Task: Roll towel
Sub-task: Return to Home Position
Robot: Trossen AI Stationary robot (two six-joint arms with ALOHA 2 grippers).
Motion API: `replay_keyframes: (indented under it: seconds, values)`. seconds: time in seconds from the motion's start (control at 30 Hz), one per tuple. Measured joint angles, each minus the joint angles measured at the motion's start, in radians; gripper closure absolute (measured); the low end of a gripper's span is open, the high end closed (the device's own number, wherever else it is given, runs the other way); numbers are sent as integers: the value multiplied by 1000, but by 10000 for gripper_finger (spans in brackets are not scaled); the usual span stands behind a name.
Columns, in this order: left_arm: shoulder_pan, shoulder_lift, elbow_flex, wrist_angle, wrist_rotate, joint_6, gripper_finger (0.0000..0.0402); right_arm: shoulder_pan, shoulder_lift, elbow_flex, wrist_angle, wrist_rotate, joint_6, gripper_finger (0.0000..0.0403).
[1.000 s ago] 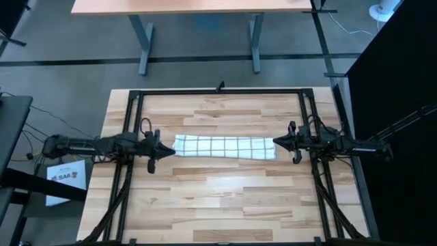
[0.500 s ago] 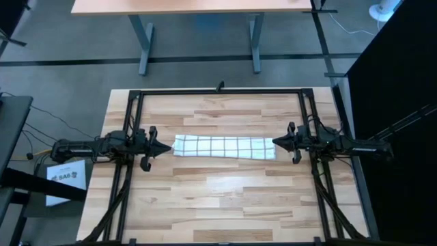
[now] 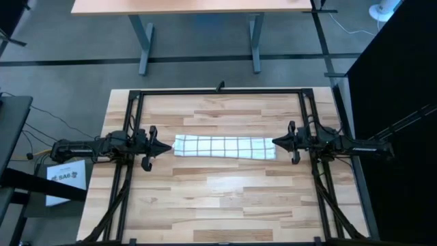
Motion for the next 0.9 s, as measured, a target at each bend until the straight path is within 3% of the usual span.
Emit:
replay_keyframes:
  seconds: [0.9]
  values:
    - [0,0,0,0,-2,-2,401,0,0,-1,3,0,-9,403]
